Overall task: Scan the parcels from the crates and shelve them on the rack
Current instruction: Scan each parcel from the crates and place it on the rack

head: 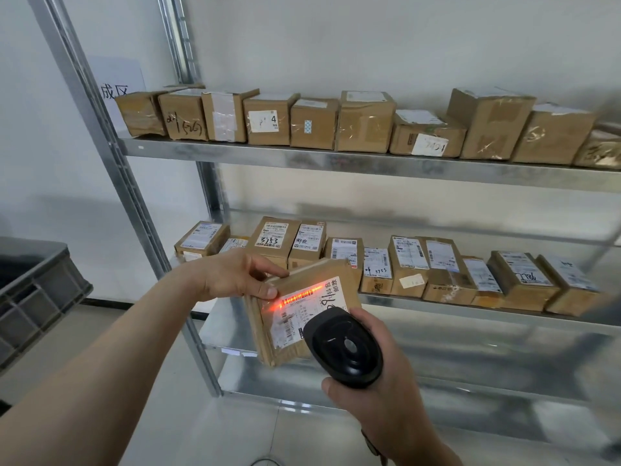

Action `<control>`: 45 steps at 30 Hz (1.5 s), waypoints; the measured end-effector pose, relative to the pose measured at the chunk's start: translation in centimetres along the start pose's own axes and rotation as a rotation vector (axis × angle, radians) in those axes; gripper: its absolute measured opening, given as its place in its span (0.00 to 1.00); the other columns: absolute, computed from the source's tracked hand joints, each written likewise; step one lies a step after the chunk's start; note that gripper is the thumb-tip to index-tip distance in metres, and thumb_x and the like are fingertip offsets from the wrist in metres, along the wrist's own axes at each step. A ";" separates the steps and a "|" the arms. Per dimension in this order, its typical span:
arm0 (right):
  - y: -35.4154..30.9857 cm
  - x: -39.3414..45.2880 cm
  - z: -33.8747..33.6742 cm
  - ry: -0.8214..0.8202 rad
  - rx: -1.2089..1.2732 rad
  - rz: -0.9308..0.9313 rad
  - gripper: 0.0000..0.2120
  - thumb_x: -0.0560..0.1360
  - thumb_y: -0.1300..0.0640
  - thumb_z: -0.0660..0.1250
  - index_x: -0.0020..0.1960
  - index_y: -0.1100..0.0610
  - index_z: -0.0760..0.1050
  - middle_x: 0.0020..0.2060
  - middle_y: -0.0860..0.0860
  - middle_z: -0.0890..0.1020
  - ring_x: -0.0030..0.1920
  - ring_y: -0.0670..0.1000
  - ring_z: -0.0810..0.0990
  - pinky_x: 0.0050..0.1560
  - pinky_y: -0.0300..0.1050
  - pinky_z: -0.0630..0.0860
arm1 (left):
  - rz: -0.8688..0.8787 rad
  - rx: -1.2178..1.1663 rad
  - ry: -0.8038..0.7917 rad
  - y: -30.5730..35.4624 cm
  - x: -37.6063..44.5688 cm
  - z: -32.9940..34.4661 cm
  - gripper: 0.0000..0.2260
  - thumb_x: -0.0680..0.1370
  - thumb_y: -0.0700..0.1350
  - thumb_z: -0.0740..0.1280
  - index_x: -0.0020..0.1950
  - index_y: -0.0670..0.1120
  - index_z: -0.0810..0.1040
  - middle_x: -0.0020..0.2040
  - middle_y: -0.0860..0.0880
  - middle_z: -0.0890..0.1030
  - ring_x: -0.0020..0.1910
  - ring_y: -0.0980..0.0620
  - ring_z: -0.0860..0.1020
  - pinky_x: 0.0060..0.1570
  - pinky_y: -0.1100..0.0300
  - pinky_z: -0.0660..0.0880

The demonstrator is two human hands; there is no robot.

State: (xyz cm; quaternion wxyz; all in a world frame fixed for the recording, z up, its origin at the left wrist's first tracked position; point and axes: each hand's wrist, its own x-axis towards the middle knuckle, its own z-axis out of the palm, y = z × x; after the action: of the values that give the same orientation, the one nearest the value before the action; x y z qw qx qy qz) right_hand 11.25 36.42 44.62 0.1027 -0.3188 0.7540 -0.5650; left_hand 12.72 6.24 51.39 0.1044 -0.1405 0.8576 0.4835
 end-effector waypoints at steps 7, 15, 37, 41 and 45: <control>2.1 0.6 -6.5 0.017 0.092 0.030 0.42 0.57 0.58 0.80 0.68 0.42 0.71 0.57 0.30 0.81 0.58 0.35 0.80 0.54 0.24 0.72 | -0.007 0.000 0.080 4.1 2.6 4.1 0.20 0.74 0.37 0.76 0.65 0.48 0.81 0.58 0.52 0.85 0.52 0.64 0.81 0.48 0.75 0.74; 4.5 1.0 -15.4 0.024 0.187 0.070 0.41 0.60 0.68 0.82 0.65 0.41 0.72 0.52 0.29 0.82 0.56 0.34 0.80 0.52 0.22 0.71 | 0.004 -0.115 0.215 9.6 5.4 9.7 0.25 0.67 0.46 0.82 0.62 0.53 0.84 0.55 0.44 0.85 0.60 0.41 0.81 0.68 0.46 0.74; 7.6 0.7 -24.2 0.211 0.167 0.167 0.38 0.59 0.65 0.83 0.62 0.40 0.74 0.52 0.32 0.81 0.56 0.37 0.79 0.59 0.49 0.81 | 0.117 -0.672 0.467 13.2 13.5 25.9 0.47 0.55 0.41 0.75 0.73 0.54 0.65 0.61 0.38 0.77 0.60 0.38 0.78 0.48 0.45 0.81; 7.4 1.2 -23.6 0.265 0.118 0.185 0.43 0.51 0.52 0.79 0.66 0.42 0.73 0.52 0.35 0.82 0.57 0.45 0.81 0.59 0.58 0.81 | 0.142 -0.679 0.459 13.5 14.7 25.7 0.42 0.55 0.41 0.76 0.67 0.58 0.68 0.58 0.39 0.78 0.60 0.39 0.78 0.56 0.39 0.80; 7.4 1.8 -22.8 0.285 0.034 0.176 0.43 0.57 0.60 0.82 0.69 0.49 0.72 0.56 0.42 0.82 0.61 0.47 0.79 0.65 0.53 0.78 | 0.142 -0.686 0.402 13.2 15.6 24.8 0.41 0.54 0.43 0.77 0.63 0.63 0.68 0.60 0.39 0.78 0.60 0.41 0.79 0.58 0.40 0.80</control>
State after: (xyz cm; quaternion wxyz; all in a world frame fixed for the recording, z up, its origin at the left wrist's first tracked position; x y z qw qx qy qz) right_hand -4.58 54.46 46.00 0.0489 -0.1664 0.7764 -0.6059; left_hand -5.34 31.84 44.41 -0.1518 -0.1994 0.6574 0.7106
